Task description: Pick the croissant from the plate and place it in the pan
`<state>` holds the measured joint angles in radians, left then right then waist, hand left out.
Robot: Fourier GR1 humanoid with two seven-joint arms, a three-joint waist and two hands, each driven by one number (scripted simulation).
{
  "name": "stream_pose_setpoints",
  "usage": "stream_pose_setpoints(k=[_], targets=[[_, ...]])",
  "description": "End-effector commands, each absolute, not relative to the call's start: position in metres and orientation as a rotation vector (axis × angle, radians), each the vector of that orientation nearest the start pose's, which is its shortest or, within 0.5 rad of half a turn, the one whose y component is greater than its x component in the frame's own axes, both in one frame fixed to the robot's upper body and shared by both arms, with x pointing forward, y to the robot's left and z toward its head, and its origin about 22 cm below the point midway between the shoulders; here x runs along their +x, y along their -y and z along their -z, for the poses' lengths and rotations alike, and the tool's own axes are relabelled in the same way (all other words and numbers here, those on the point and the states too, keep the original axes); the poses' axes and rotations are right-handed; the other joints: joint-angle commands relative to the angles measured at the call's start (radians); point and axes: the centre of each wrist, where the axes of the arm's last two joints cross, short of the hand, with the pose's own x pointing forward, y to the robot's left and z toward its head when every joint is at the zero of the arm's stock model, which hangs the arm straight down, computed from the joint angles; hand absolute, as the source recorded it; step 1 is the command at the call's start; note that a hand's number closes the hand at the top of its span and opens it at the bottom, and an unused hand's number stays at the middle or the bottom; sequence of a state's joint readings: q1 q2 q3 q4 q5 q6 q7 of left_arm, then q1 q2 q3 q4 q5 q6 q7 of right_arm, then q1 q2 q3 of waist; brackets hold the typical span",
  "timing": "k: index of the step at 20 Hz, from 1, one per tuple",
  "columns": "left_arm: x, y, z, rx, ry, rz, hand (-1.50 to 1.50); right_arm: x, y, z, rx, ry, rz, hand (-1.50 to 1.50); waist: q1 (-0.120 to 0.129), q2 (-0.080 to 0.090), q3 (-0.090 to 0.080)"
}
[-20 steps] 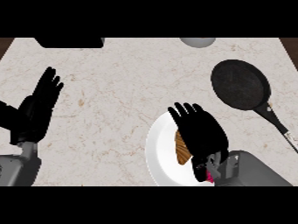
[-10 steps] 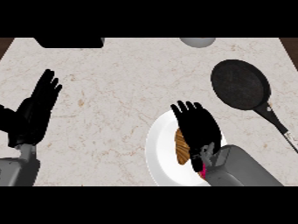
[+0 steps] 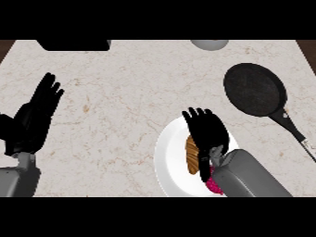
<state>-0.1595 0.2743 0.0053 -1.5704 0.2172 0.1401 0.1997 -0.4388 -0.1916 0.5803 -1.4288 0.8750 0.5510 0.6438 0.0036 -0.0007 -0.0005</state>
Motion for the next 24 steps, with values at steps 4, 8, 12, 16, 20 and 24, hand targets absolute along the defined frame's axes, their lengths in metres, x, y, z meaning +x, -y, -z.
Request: stream_pose_setpoints(k=[4, 8, 12, 16, 20, 24], targets=[[0.293, -0.286, -0.054, 0.096, 1.524, -0.047, 0.0, 0.307, 0.109, -0.035, -0.742, 0.908, -1.558, -1.5, -0.002, 0.002, 0.0], [0.281, -0.279, -0.056, 0.117, 1.521, -0.041, 0.0, 0.291, 0.102, -0.018, -0.712, 0.899, -1.561, -1.5, -0.003, 0.0, 0.0], [0.287, -0.282, -0.054, 0.11, 1.535, -0.049, 0.0, 0.288, 0.097, 0.005, -0.683, 0.937, -1.614, 1.5, -0.002, 0.001, 0.0], [0.284, -0.274, -0.059, 0.092, 1.509, -0.042, 0.0, 0.31, 0.115, 0.011, -0.667, 0.995, -1.636, 1.5, 0.001, 0.002, 0.001], [0.285, -0.273, -0.072, 0.099, 1.516, -0.029, 0.0, 0.302, 0.092, 0.004, -0.642, 1.022, -1.614, 1.5, -0.001, 0.0, 0.001], [0.272, -0.275, -0.076, 0.107, 1.516, -0.045, 0.0, 0.296, 0.104, 0.016, -0.643, 1.056, -1.571, 1.5, 0.001, 0.0, 0.001]])
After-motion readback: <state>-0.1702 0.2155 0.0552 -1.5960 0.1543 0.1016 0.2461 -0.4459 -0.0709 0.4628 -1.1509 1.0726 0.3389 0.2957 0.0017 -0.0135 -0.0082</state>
